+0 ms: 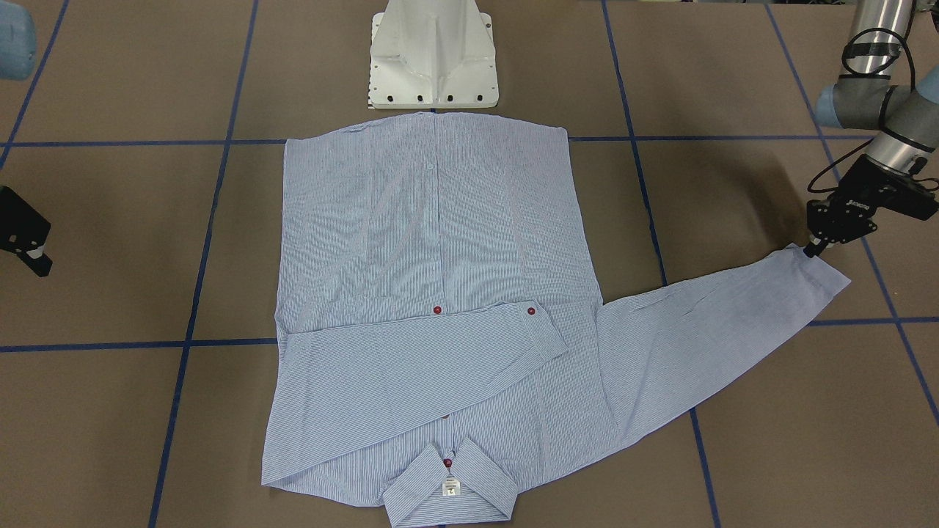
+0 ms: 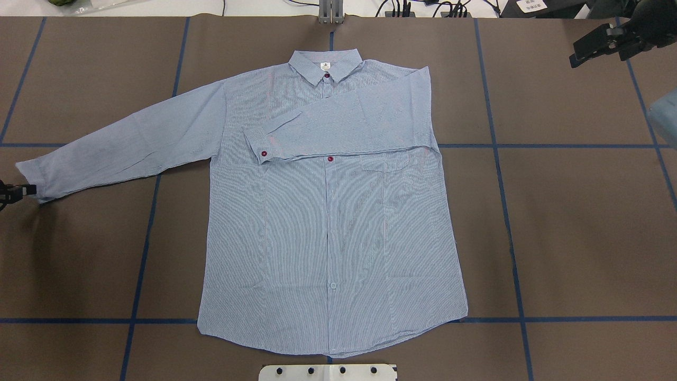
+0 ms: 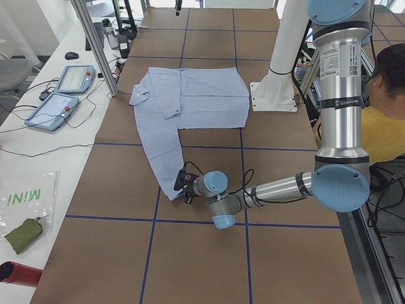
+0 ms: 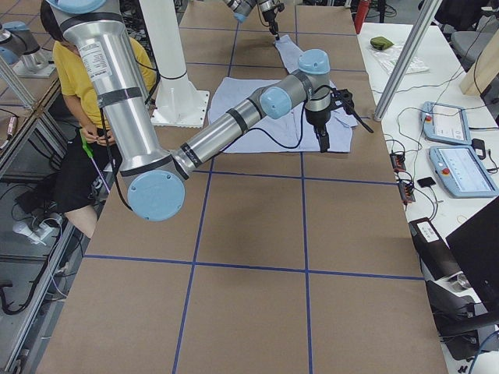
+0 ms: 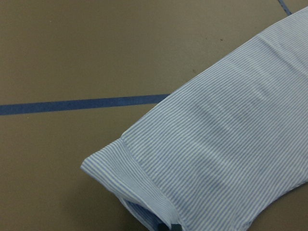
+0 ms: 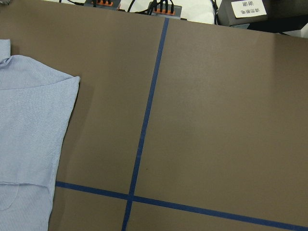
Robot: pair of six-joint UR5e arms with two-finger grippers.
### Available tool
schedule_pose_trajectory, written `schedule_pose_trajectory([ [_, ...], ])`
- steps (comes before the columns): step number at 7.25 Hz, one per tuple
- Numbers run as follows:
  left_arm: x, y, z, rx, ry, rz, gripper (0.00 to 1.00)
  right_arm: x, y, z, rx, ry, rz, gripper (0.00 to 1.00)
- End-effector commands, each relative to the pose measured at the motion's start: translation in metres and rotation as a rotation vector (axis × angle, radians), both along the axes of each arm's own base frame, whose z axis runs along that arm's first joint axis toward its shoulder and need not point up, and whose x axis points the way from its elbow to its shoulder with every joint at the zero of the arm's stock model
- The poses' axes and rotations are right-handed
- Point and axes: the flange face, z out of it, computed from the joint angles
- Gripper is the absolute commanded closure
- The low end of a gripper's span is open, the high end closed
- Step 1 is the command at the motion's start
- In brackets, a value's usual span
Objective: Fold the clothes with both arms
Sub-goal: 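Carry the cuff with the left gripper across the shirt front over the folded sleeve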
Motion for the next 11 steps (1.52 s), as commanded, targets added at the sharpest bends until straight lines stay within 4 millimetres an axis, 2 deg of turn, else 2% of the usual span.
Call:
schedule_pose_trajectory([
  [1,0.004,-0.014,-0.051,0.155,0.018,0.029,1.00,0.000,0.000,0.001,-0.004,-0.001,0.003,0.00],
  [2,0.010,-0.025,-0.085,0.328,-0.010,0.068,1.00,-0.001,0.001,0.000,-0.004,-0.003,0.004,0.00],
  [4,0.046,-0.075,-0.175,0.492,0.081,0.060,1.00,-0.001,0.001,0.001,-0.008,-0.002,0.005,0.00],
  [5,0.066,-0.096,-0.209,0.533,0.113,0.064,1.00,0.000,0.001,0.000,-0.007,-0.004,0.006,0.00],
  [6,0.092,-0.130,-0.262,0.479,0.169,0.053,1.00,0.000,0.002,0.000,-0.010,-0.005,0.006,0.00],
  [7,0.123,-0.147,-0.321,0.400,0.260,0.056,1.00,0.000,0.002,0.002,-0.012,-0.004,0.006,0.00],
  [8,0.182,-0.131,-0.366,0.342,0.366,0.116,1.00,0.000,0.002,0.002,-0.012,-0.004,0.006,0.00],
  [10,0.248,-0.128,-0.470,0.246,0.445,0.172,1.00,0.000,0.002,0.002,-0.012,-0.004,0.006,0.00],
  [11,0.275,-0.124,-0.506,0.224,0.446,0.145,1.00,0.000,0.002,0.003,-0.012,-0.004,0.006,0.00],
])
